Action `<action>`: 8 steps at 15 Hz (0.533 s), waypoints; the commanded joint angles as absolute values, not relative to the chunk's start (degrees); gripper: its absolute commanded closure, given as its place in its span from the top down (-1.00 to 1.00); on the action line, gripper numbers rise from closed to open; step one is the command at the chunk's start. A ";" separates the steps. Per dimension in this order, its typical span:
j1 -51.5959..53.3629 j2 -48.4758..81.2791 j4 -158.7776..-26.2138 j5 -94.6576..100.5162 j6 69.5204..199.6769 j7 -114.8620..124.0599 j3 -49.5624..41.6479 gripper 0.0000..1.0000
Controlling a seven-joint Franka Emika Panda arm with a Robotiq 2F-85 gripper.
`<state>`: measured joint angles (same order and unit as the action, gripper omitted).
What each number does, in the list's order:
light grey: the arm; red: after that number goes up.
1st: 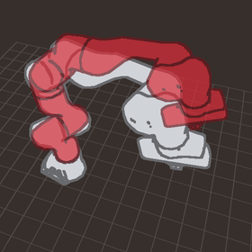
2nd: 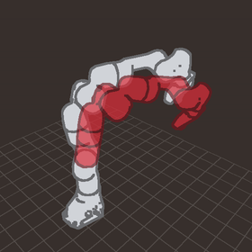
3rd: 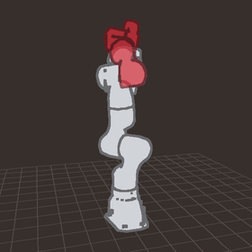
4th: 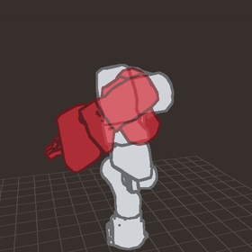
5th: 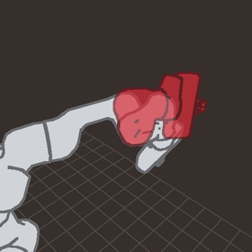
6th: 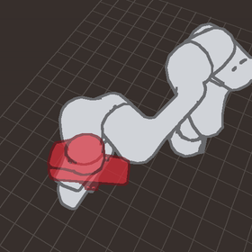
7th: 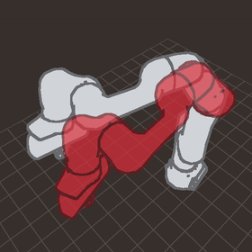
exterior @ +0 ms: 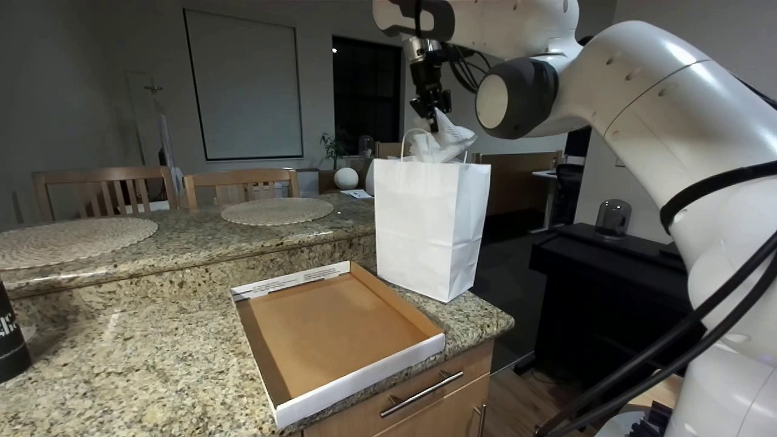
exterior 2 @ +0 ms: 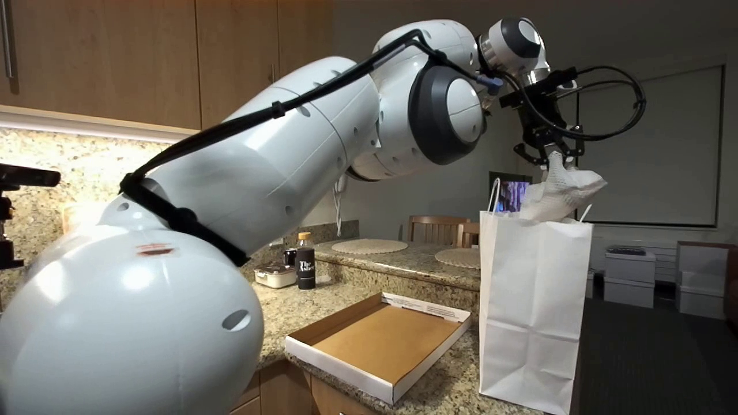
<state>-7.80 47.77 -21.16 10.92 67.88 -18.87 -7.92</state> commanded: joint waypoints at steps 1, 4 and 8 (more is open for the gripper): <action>-5.89 46.32 -23.13 12.01 65.33 -22.11 -7.51 -0.84; -3.95 46.59 -22.71 11.72 64.24 -21.04 -7.13 -0.84; -1.10 46.47 -22.69 11.39 61.55 -19.77 -6.54 -0.84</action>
<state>-2.61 47.77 -21.26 10.93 63.97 -19.91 -7.41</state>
